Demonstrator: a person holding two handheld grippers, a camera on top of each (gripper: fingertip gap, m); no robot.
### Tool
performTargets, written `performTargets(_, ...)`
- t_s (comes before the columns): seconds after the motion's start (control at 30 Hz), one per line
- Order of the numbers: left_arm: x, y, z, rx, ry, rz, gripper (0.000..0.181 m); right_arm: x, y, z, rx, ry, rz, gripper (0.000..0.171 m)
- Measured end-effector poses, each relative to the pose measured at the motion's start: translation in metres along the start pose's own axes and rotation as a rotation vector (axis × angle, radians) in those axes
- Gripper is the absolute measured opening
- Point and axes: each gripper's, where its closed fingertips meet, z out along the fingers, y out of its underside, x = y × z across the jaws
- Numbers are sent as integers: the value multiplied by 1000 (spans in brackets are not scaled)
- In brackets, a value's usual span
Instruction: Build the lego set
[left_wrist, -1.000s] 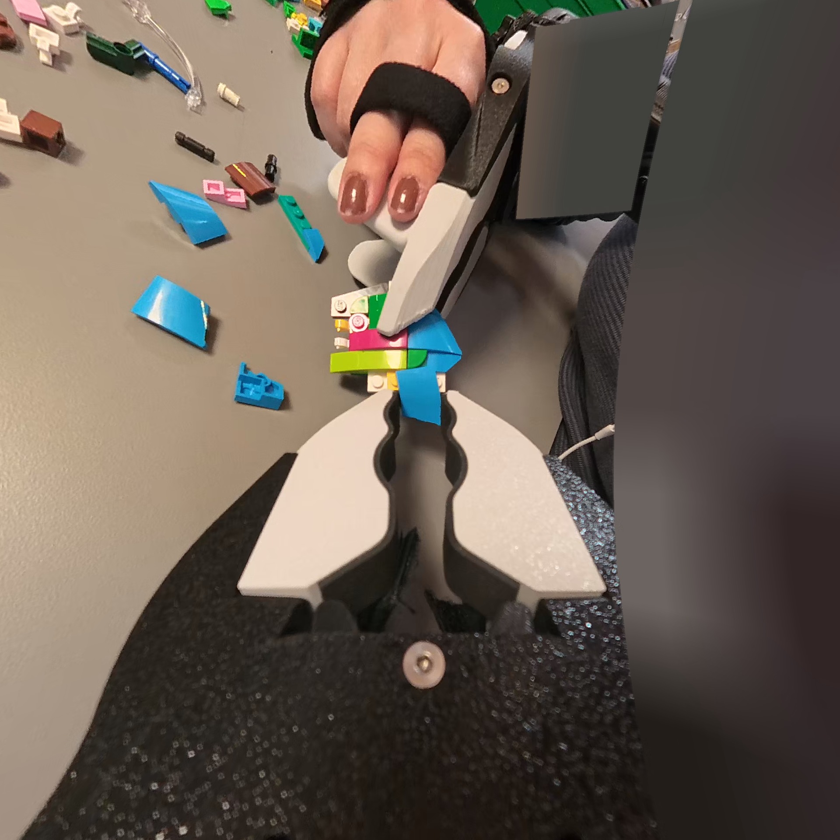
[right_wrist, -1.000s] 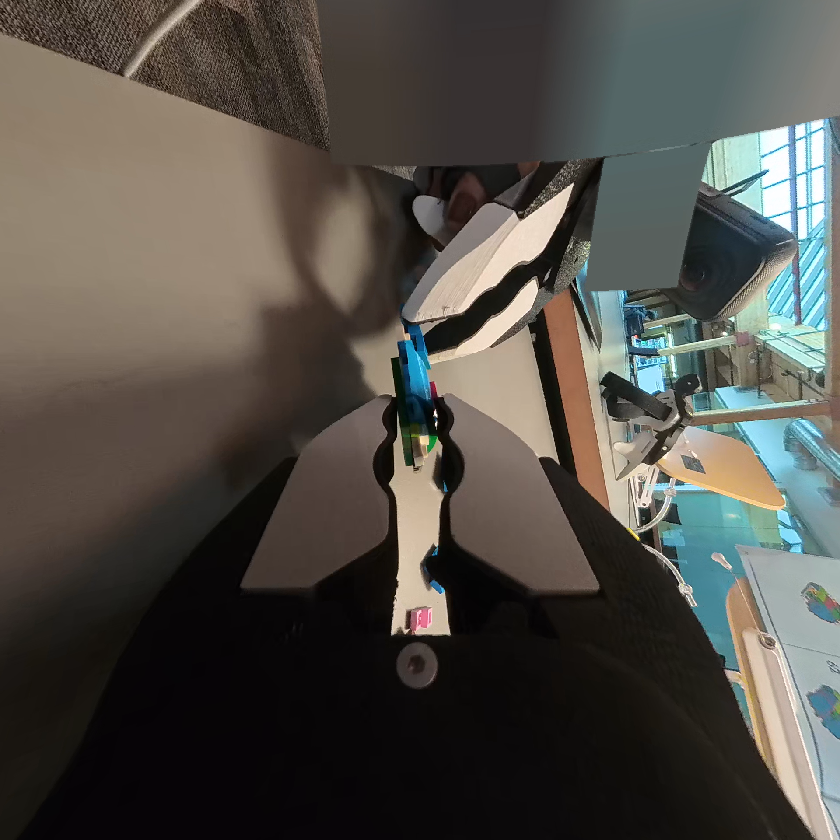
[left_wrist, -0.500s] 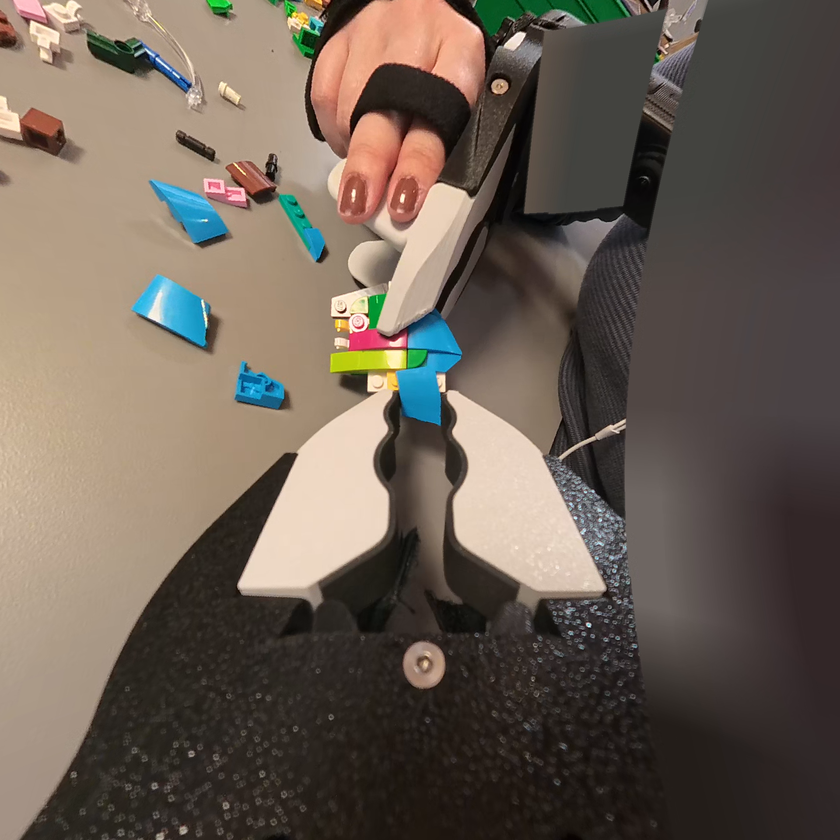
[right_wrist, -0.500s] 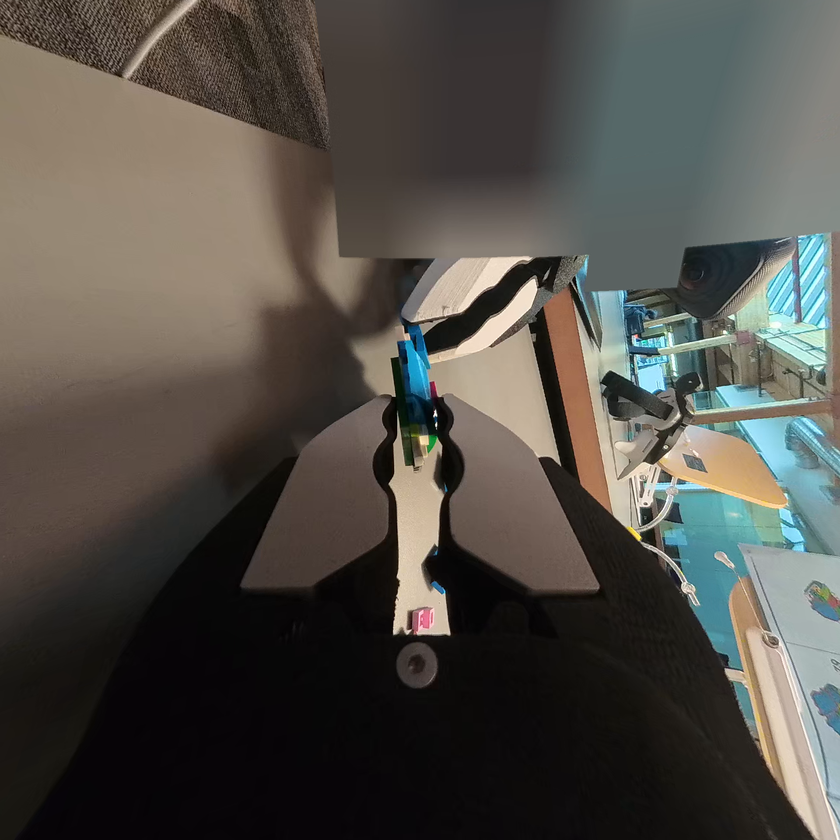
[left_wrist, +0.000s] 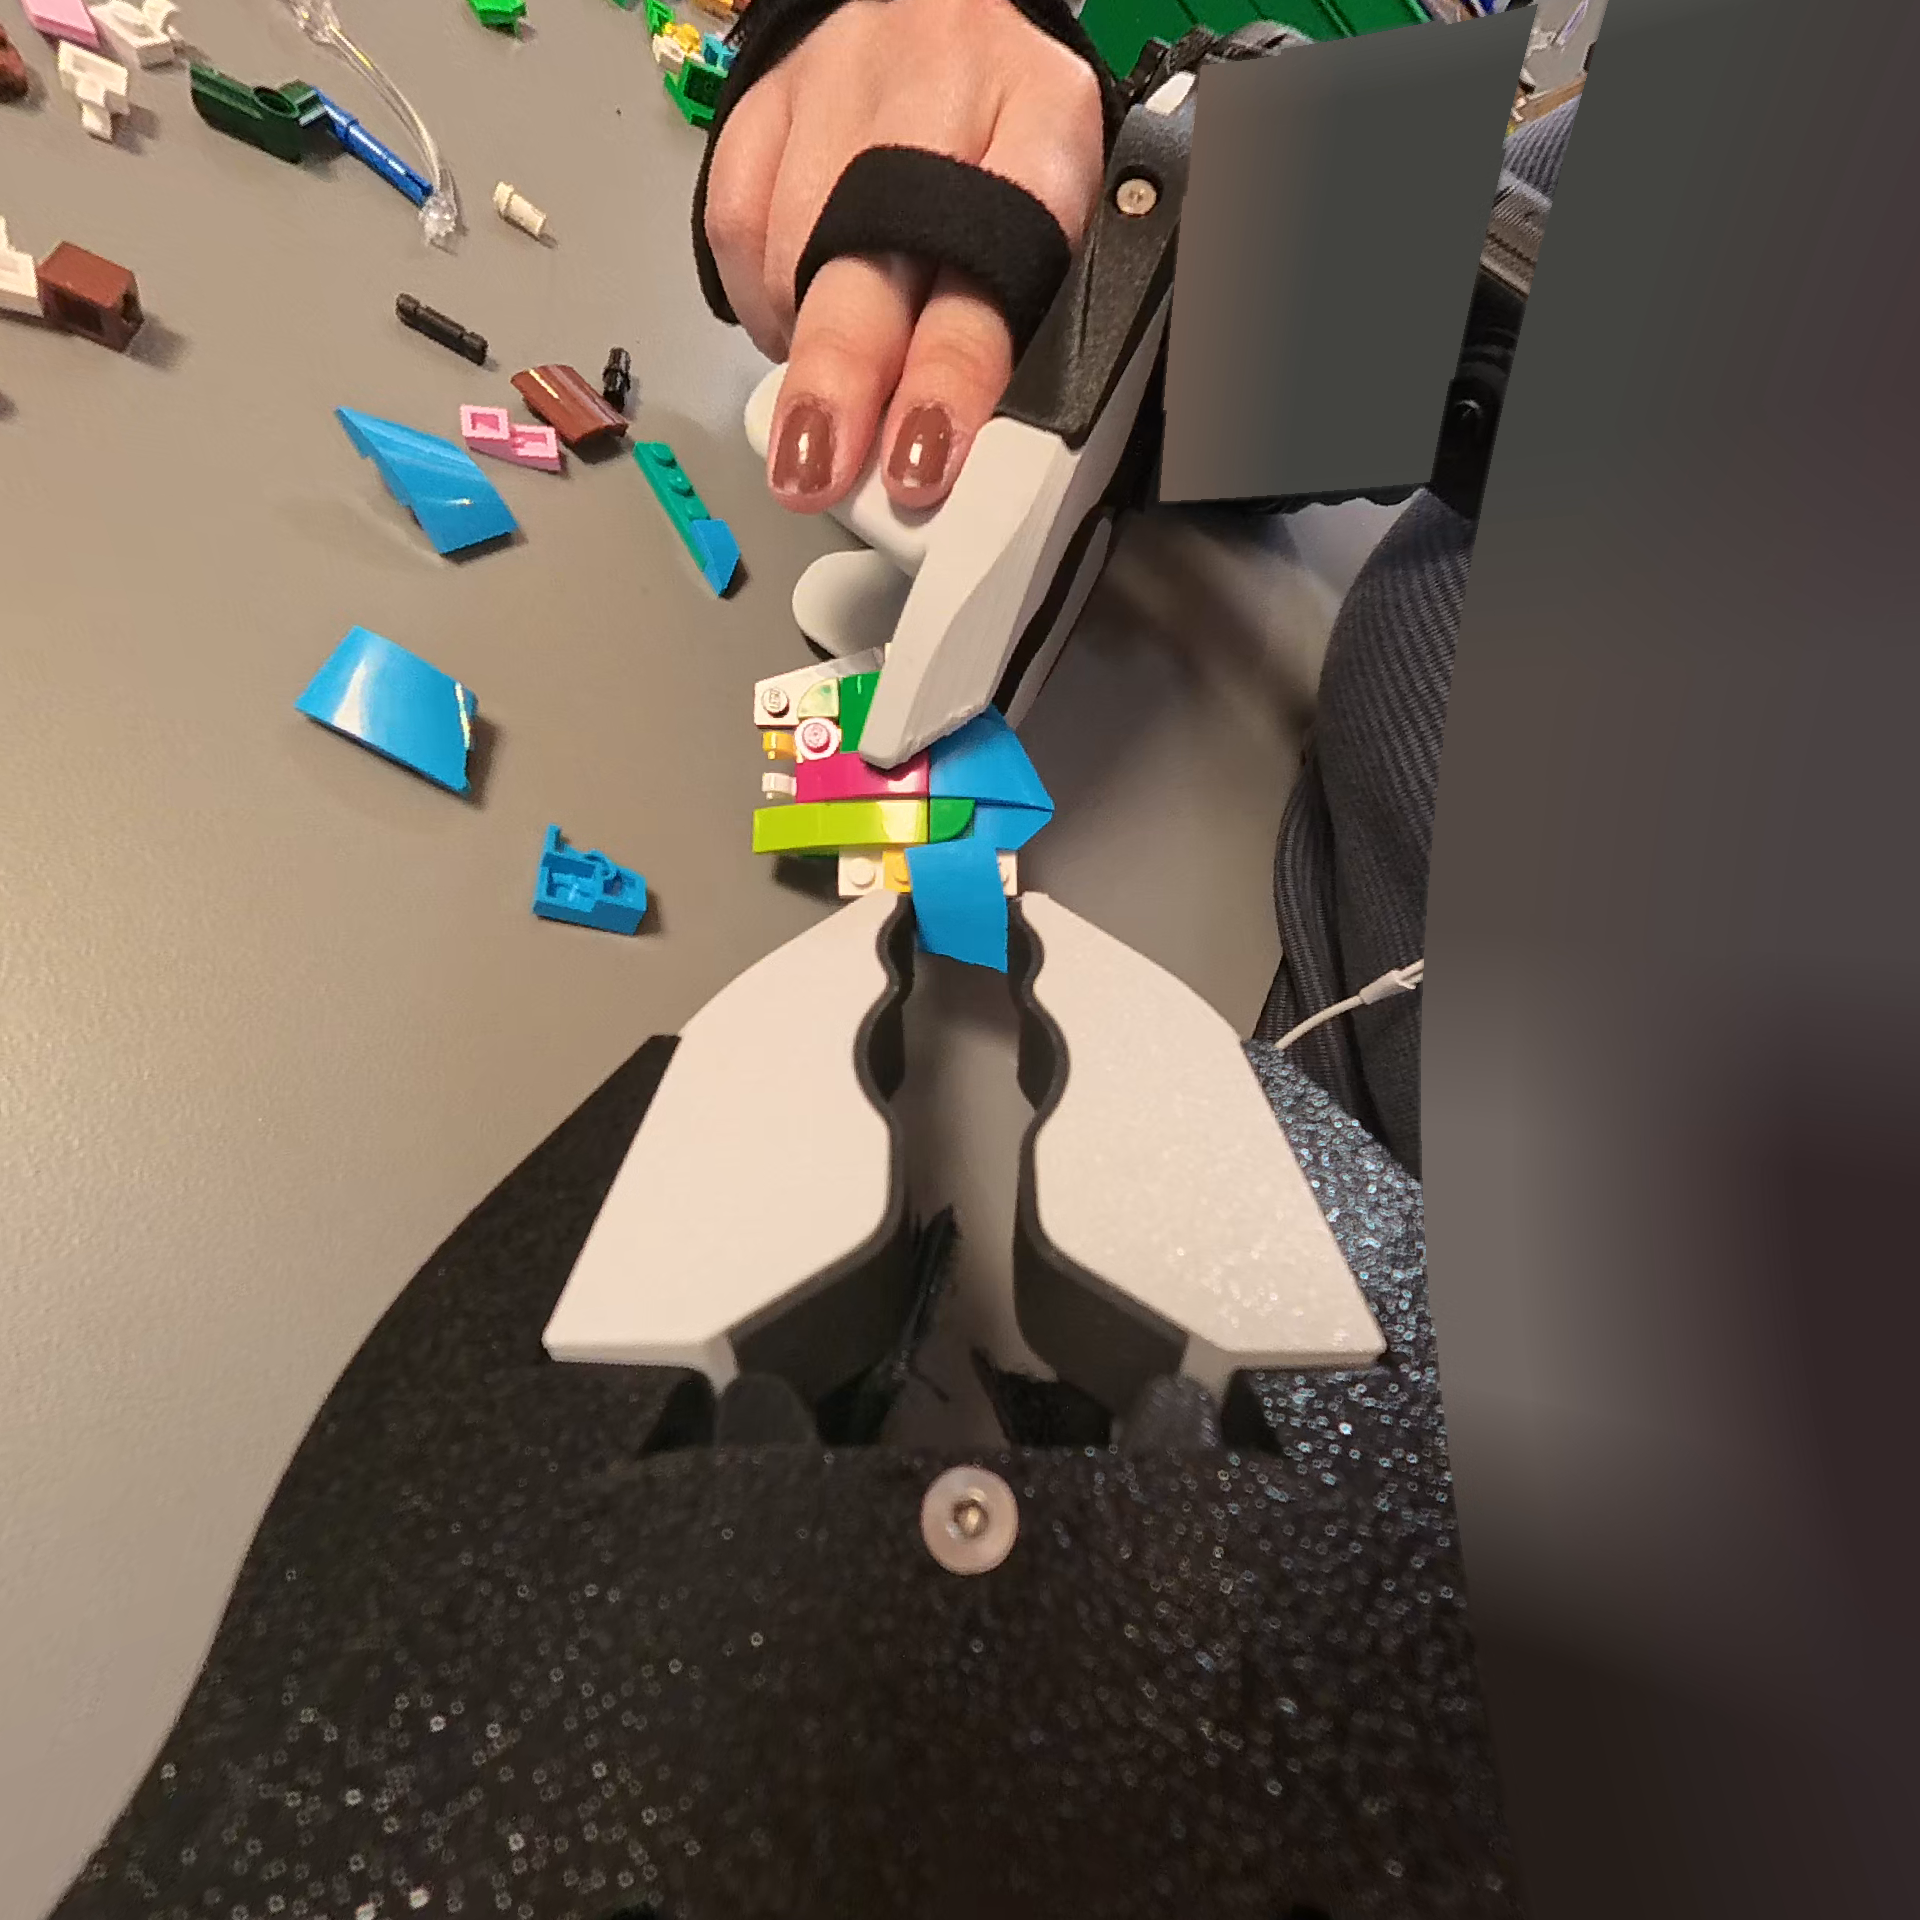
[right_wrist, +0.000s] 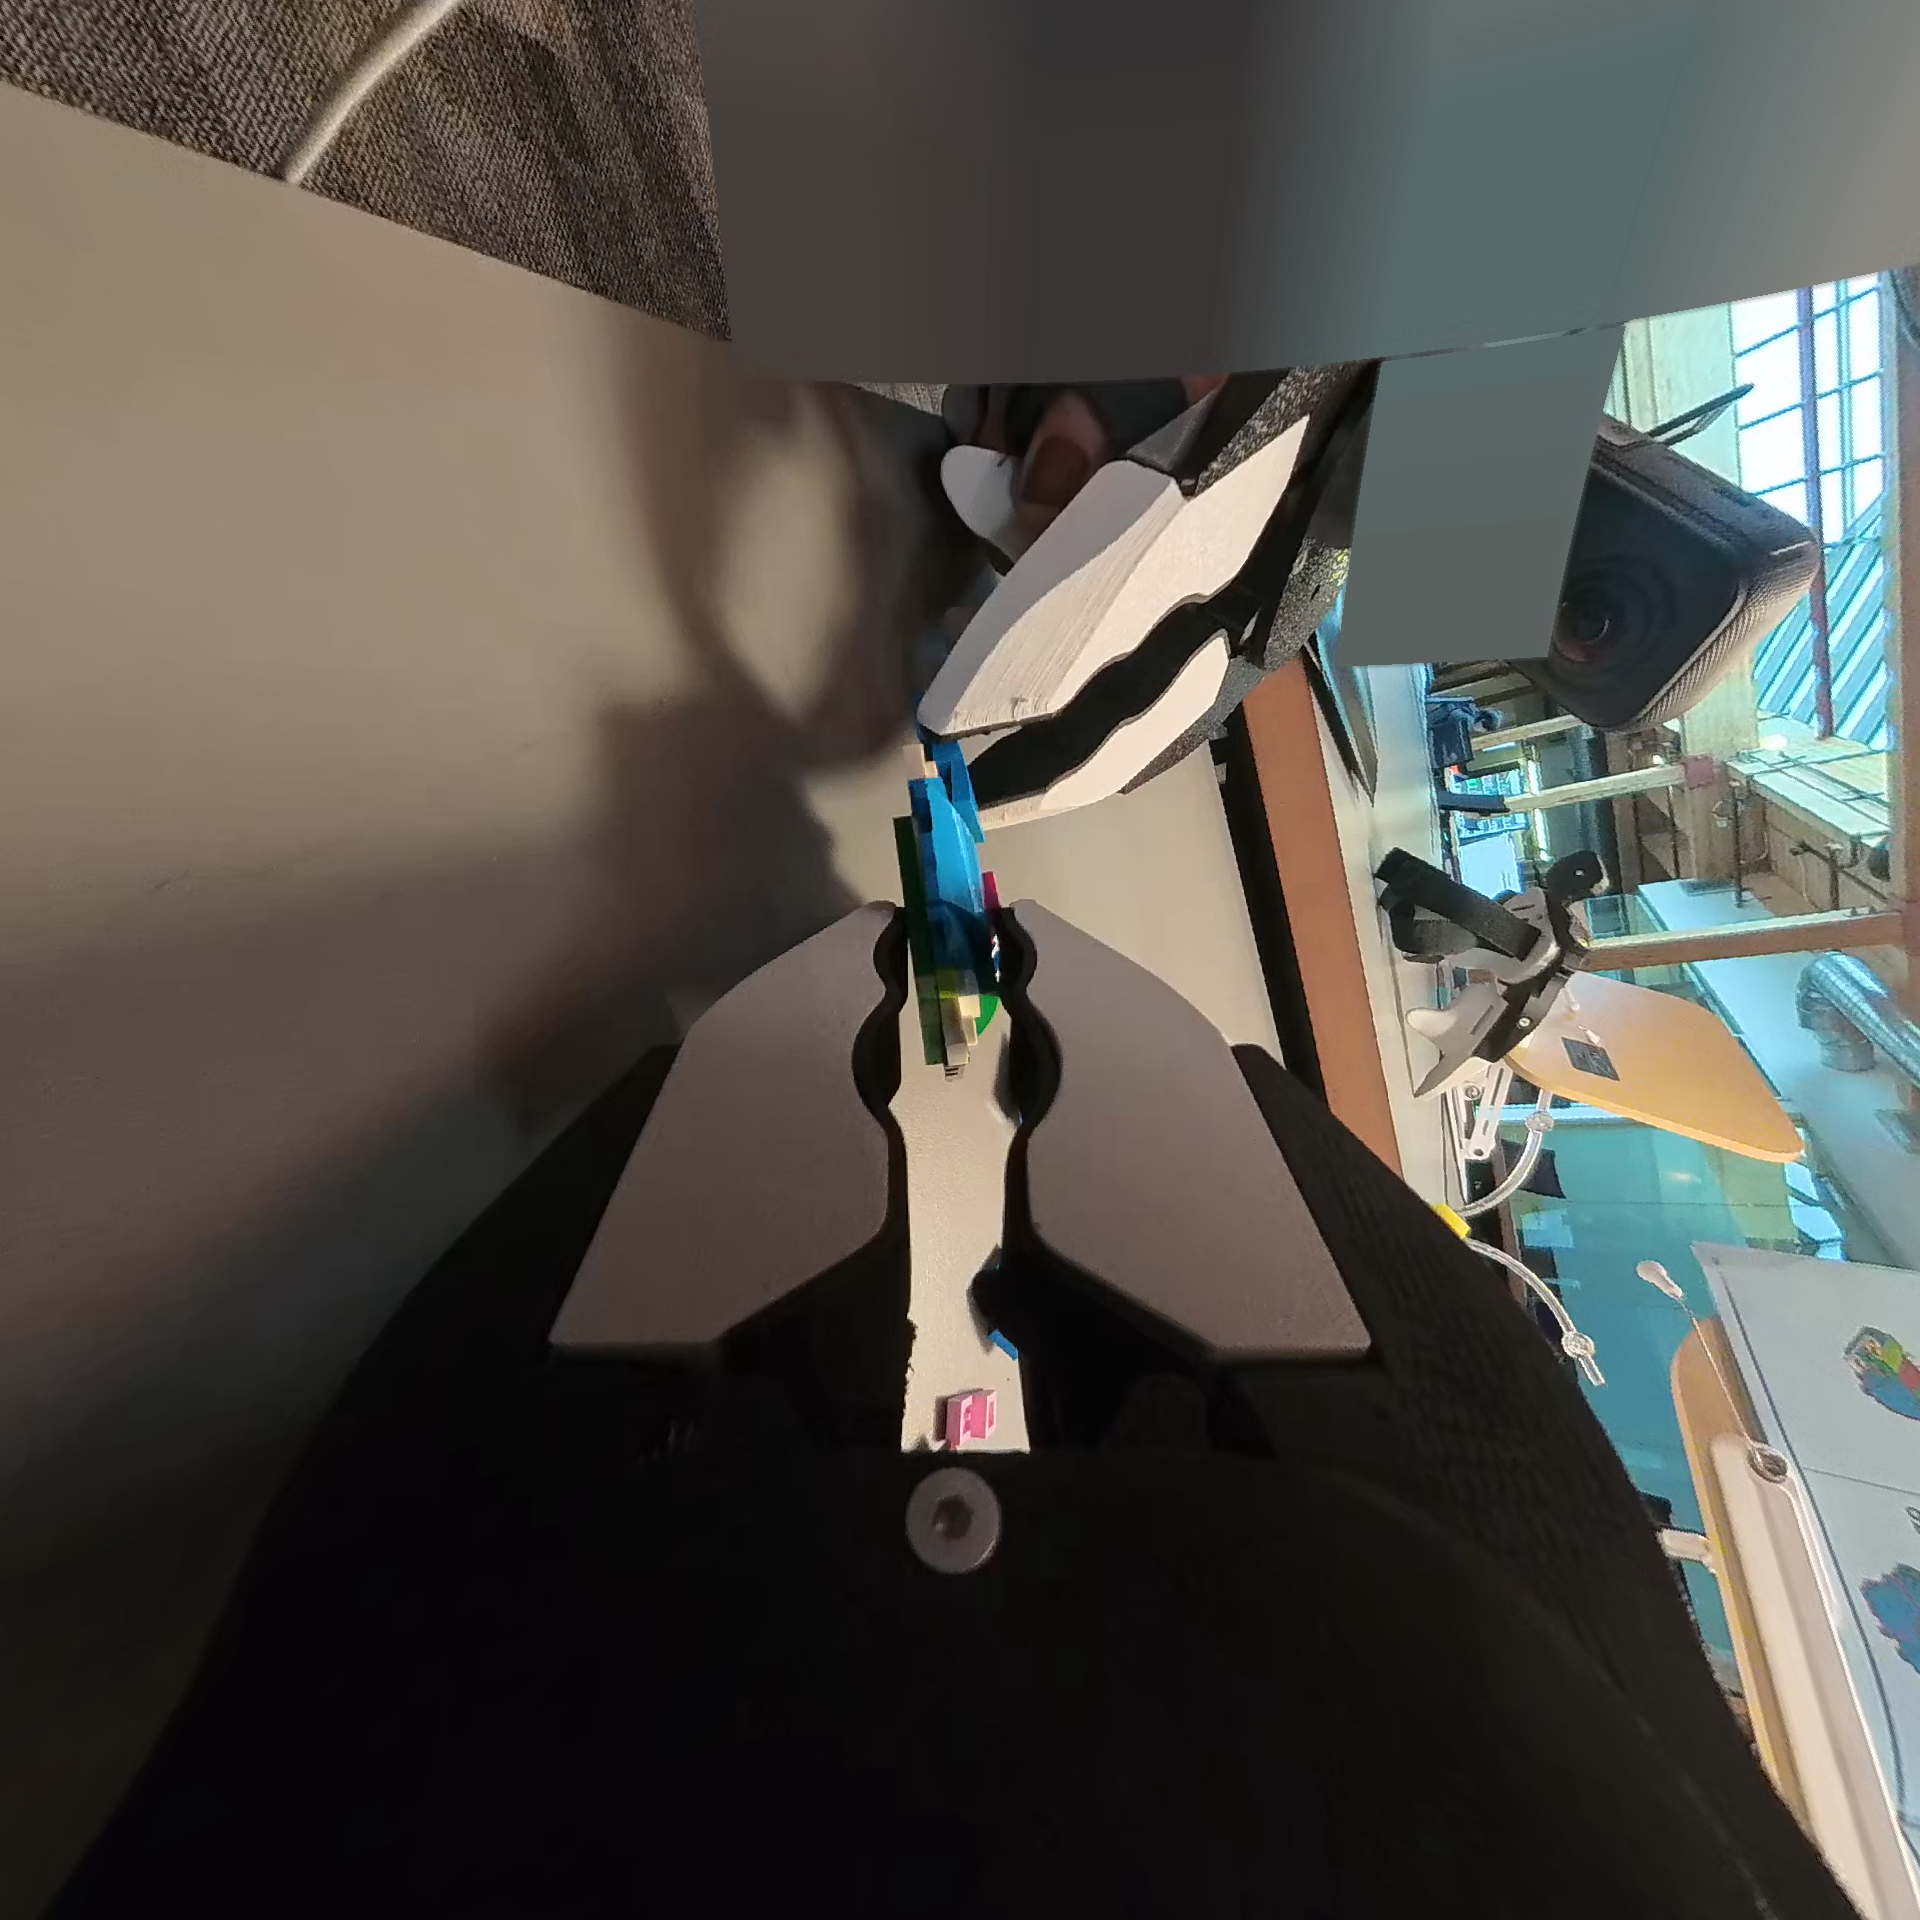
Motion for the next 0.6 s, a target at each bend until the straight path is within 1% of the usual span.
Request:
performTargets(0.4,1,0,0,1,4,4,17,-1,6,-1,-11,1,-3,14)
performTargets(0.6,0,-3,-2,28,-14,9,17,5,9,-1,-15,59,-12,14)
